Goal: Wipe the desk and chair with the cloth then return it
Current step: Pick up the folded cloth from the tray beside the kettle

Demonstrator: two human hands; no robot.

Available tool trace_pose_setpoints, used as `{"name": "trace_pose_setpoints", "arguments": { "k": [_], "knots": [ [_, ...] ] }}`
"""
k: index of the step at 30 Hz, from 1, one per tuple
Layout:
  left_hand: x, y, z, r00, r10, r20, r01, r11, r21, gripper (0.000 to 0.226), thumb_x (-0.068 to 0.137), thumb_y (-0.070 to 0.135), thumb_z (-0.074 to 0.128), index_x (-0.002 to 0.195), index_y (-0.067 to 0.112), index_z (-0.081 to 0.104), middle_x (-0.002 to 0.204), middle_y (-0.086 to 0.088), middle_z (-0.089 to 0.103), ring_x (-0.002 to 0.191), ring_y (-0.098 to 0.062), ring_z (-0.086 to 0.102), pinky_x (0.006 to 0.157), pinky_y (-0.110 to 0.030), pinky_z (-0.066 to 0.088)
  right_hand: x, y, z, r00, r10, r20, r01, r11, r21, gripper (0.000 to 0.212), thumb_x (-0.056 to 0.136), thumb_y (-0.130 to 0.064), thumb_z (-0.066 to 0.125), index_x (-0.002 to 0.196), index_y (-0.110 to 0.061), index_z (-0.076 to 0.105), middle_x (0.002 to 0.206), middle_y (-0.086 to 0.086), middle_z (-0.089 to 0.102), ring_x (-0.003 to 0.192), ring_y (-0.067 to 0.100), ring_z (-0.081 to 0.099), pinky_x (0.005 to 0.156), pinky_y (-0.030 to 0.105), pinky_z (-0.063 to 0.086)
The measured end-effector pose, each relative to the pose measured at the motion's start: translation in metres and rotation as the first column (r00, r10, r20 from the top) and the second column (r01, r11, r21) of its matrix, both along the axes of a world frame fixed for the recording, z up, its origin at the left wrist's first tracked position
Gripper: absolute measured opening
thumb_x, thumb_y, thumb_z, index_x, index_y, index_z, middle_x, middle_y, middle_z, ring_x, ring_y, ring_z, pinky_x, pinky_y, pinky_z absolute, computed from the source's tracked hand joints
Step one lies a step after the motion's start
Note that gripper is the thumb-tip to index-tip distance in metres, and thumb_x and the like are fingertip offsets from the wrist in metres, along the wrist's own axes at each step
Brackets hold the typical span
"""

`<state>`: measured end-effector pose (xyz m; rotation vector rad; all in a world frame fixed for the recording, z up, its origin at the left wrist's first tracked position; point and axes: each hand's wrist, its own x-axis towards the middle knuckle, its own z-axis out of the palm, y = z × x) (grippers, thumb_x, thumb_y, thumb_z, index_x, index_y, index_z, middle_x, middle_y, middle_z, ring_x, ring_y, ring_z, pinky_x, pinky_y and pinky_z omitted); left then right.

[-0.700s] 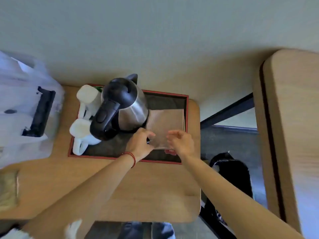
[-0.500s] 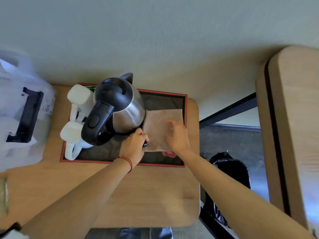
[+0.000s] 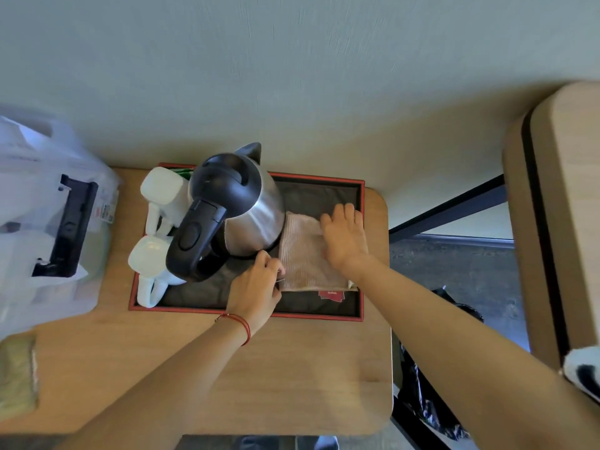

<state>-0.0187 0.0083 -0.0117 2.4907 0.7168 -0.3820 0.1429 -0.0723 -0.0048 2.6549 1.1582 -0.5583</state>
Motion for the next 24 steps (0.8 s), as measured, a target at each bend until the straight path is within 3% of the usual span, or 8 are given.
{"name": "trace_pose_setpoints", "arguments": {
  "k": [4, 6, 7, 12, 16, 18, 21, 24],
  "knots": [
    [-0.001, -0.004, -0.002, 0.998, 0.051, 0.022, -0.051, 0.999, -0.012, 0.025, 0.083, 0.014, 0.062, 0.106, 0.02, 0.055, 0.115, 0.0, 0.048, 0.087, -0.02, 0.061, 0.061, -0.029, 0.047, -0.002, -0.005, 0.005, 0.997, 0.082, -0.009, -0.081, 0.993, 0.088, 0.03, 0.088, -0.018, 0.06, 0.114, -0.005, 0.057, 0.125, 0.017, 0.052, 0.127, 0.034, 0.042, 0.118, 0.042, 0.019],
    [-0.001, -0.006, -0.003, 0.997, 0.063, 0.039, -0.062, 0.998, -0.019, 0.025, 0.082, 0.013, 0.063, 0.105, 0.02, 0.056, 0.115, 0.0, 0.049, 0.086, -0.019, 0.061, 0.059, -0.027, 0.045, -0.004, -0.007, 0.012, 0.987, 0.088, -0.132, -0.073, 0.99, 0.117, 0.024, 0.088, -0.015, 0.06, 0.11, -0.006, 0.054, 0.111, 0.015, 0.062, 0.107, 0.034, 0.058, 0.093, 0.039, 0.044],
    [-0.001, -0.007, -0.004, 0.996, 0.075, 0.045, -0.073, 0.997, -0.025, 0.025, 0.082, 0.013, 0.064, 0.105, 0.019, 0.056, 0.115, 0.0, 0.049, 0.086, -0.019, 0.061, 0.059, -0.026, 0.044, -0.004, -0.008, 0.016, 0.98, 0.06, -0.189, -0.036, 0.991, 0.131, 0.022, 0.089, -0.013, 0.058, 0.109, -0.006, 0.052, 0.105, 0.016, 0.064, 0.097, 0.035, 0.062, 0.076, 0.039, 0.046],
    [0.005, -0.011, -0.004, 0.979, 0.2, -0.051, -0.206, 0.965, -0.165, 0.038, 0.08, 0.016, 0.064, 0.117, 0.021, 0.057, 0.123, -0.002, 0.046, 0.103, -0.024, 0.057, 0.078, -0.035, 0.051, -0.014, -0.012, 0.037, 0.934, -0.089, -0.346, 0.201, 0.932, 0.302, 0.03, 0.083, 0.001, 0.052, 0.109, -0.01, 0.044, 0.079, 0.01, 0.054, 0.072, 0.033, 0.059, 0.049, 0.034, 0.037],
    [0.023, -0.015, 0.017, 0.904, 0.415, -0.102, -0.417, 0.803, -0.426, 0.062, 0.079, 0.035, 0.064, 0.136, 0.024, 0.043, 0.141, -0.003, 0.04, 0.131, -0.028, 0.031, 0.105, -0.04, 0.033, -0.019, -0.02, 0.071, 0.852, -0.152, -0.502, 0.409, 0.792, 0.454, 0.038, 0.078, 0.003, 0.054, 0.111, -0.011, 0.045, 0.089, 0.012, 0.061, 0.072, 0.029, 0.061, 0.06, 0.039, 0.054],
    [0.032, -0.013, 0.04, 0.85, 0.517, -0.106, -0.464, 0.636, -0.617, 0.071, 0.079, 0.038, 0.065, 0.142, 0.028, 0.032, 0.148, 0.001, 0.033, 0.136, -0.023, 0.025, 0.109, -0.041, 0.029, -0.017, -0.031, 0.097, 0.822, -0.12, -0.556, 0.463, 0.709, 0.532, 0.036, 0.076, 0.004, 0.059, 0.105, -0.015, 0.049, 0.086, -0.002, 0.058, 0.07, 0.009, 0.054, 0.055, 0.01, 0.046],
    [0.033, -0.007, 0.085, 0.876, 0.479, -0.061, -0.283, 0.408, -0.868, 0.058, 0.078, 0.039, 0.068, 0.131, 0.026, 0.05, 0.135, 0.005, 0.054, 0.128, -0.015, 0.045, 0.099, -0.031, 0.038, -0.019, -0.055, 0.15, 0.783, -0.049, -0.62, 0.512, 0.616, 0.599, 0.037, 0.075, -0.004, 0.071, 0.105, -0.02, 0.055, 0.088, -0.017, 0.057, 0.079, -0.005, 0.054, 0.061, 0.004, 0.041],
    [0.028, -0.012, 0.153, 0.923, 0.381, 0.059, -0.107, 0.399, -0.911, 0.049, 0.073, 0.038, 0.071, 0.116, 0.016, 0.062, 0.118, 0.001, 0.068, 0.112, -0.012, 0.06, 0.094, -0.03, 0.044, -0.025, -0.09, 0.209, 0.695, -0.017, -0.719, 0.601, 0.563, 0.567, 0.046, 0.075, -0.017, 0.079, 0.114, -0.024, 0.056, 0.103, -0.01, 0.064, 0.095, 0.001, 0.061, 0.079, 0.02, 0.053]
  ]
}}
